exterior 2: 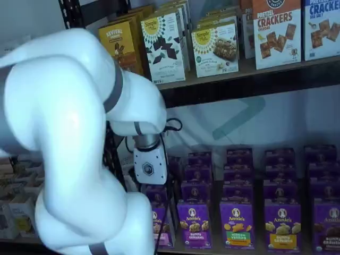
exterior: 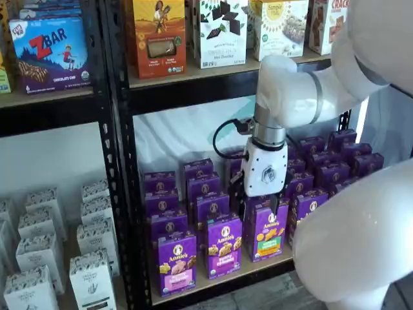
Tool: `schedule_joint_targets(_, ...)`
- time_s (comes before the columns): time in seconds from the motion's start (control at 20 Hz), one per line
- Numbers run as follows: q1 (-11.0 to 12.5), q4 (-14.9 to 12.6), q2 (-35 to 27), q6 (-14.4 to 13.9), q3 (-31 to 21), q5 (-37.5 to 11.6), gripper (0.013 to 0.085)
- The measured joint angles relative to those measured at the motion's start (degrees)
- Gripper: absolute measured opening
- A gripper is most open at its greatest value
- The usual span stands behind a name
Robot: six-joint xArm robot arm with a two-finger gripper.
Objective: Pick up the purple box with a pink patch in the middle, on the bottom shelf, the first box from the left
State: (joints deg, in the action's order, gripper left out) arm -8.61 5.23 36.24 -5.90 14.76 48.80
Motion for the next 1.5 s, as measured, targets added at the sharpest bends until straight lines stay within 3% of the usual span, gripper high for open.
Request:
schedule_joint_targets(0.2,-1.5,-1.0,-6.0,-1.8,1.5,-4.7,0.085)
schedule_joint_targets(0.5,-3.2,1.0,-15.8,-1.5,4.8,-11.3,0.085)
schedule_joint_targets(0.6,-3.7,0.3,-19.1,-2.5,6.4,-13.1,0.085)
schedule_joint_targets(1.15,-6.4,-4.6,-34.1,-9.0,14.8,-18.3,0.085)
schedule_joint_targets(1.5,-8.0,-4.7,-39.9,-10.6,18.8,-21.0,0.085)
